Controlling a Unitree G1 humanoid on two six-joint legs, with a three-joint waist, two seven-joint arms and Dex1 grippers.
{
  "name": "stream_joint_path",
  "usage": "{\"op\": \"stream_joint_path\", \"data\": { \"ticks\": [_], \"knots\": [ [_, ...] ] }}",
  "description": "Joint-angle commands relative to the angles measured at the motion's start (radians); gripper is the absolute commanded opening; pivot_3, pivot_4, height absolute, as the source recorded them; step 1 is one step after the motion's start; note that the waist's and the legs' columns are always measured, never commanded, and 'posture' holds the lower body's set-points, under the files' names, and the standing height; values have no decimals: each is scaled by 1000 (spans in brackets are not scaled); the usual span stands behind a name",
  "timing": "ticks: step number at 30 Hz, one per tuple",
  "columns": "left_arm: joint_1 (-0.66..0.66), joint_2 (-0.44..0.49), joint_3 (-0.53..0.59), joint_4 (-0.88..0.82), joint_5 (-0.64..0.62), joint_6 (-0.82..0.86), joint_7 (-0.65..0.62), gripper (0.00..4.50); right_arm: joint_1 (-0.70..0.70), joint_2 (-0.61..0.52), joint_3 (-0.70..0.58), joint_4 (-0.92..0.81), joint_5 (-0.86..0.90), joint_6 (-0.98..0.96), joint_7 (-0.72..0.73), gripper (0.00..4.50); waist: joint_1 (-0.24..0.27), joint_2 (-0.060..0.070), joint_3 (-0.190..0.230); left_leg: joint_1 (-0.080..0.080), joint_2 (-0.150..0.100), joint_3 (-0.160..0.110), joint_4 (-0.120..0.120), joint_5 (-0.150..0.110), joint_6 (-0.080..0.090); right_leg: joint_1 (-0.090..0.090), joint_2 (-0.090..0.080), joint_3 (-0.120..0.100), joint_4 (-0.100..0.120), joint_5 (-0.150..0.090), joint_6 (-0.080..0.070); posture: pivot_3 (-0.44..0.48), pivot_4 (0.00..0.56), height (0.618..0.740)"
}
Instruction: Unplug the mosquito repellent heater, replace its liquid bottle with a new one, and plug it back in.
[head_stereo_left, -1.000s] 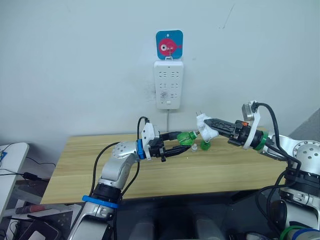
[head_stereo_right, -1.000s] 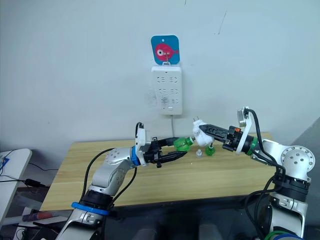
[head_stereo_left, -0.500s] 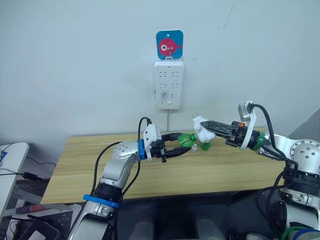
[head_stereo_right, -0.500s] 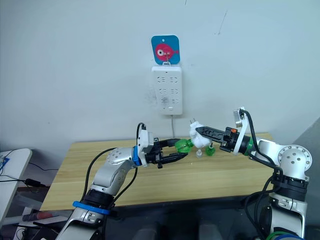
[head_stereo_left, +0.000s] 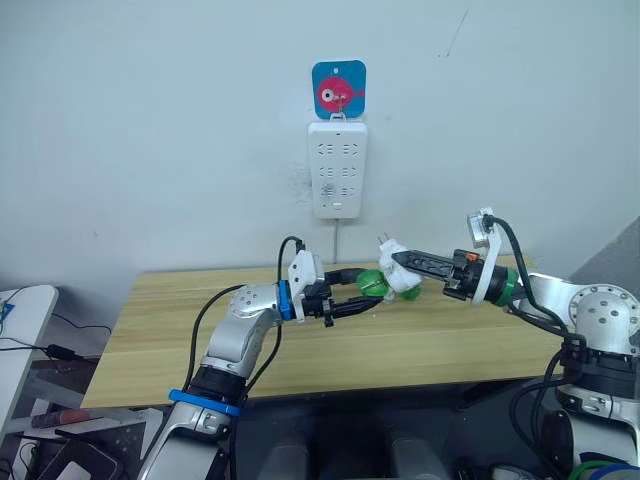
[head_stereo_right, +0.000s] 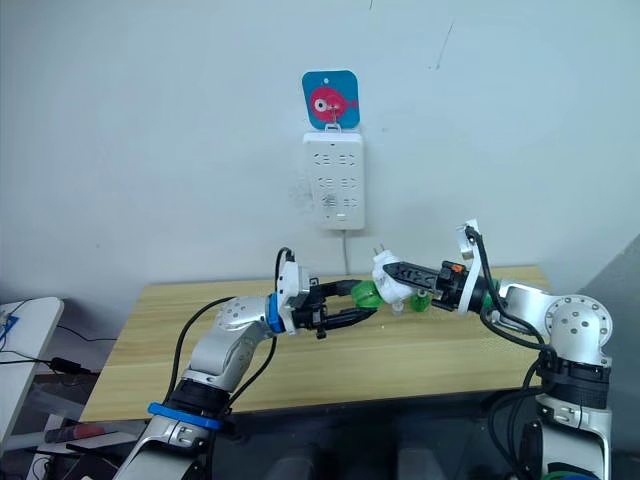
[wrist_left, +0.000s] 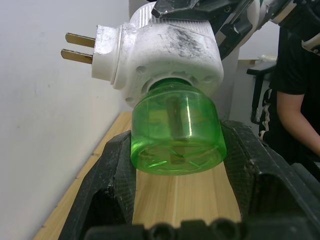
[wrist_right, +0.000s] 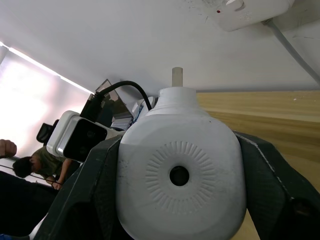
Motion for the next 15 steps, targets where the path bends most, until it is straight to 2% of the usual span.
{"op": "stream_joint_path", "data": {
  "ticks": [1, 3, 5, 8, 15],
  "knots": [
    [-30, -32, -28, -37, -10, -18, -13, 2240, -19, 23, 42, -43, 39, 14, 6, 2957, 0, 0, 0, 0, 0, 0, 0, 0, 0, 0, 0, 0, 0, 0, 0, -59, 95, 740],
    [-28, -31, -28, -38, -10, -18, -15, 2240, -19, 22, 45, -43, 37, 14, 8, 2957, 0, 0, 0, 0, 0, 0, 0, 0, 0, 0, 0, 0, 0, 0, 0, -59, 95, 740],
    [-26, -30, -26, -37, -9, -19, -14, 2240, -17, 18, 47, -43, 33, 13, 13, 3709, 0, 0, 0, 0, 0, 0, 0, 0, 0, 0, 0, 0, 0, 0, 0, -57, 96, 740],
    [-26, -27, -19, -33, -8, -19, -12, 2240, -12, 6, 46, -41, 33, 12, 18, 4444, 0, 0, 0, 0, 0, 0, 0, 0, 0, 0, 0, 0, 0, 0, 0, -56, 98, 740],
    [-32, -28, -2, -21, -15, -19, 2, 2240, 20, -19, 59, -58, 42, 26, 39, 4444, 0, 0, 0, 0, 0, 0, 0, 0, 0, 0, 0, 0, 0, 0, 0, -57, 100, 740]
  ]
}}
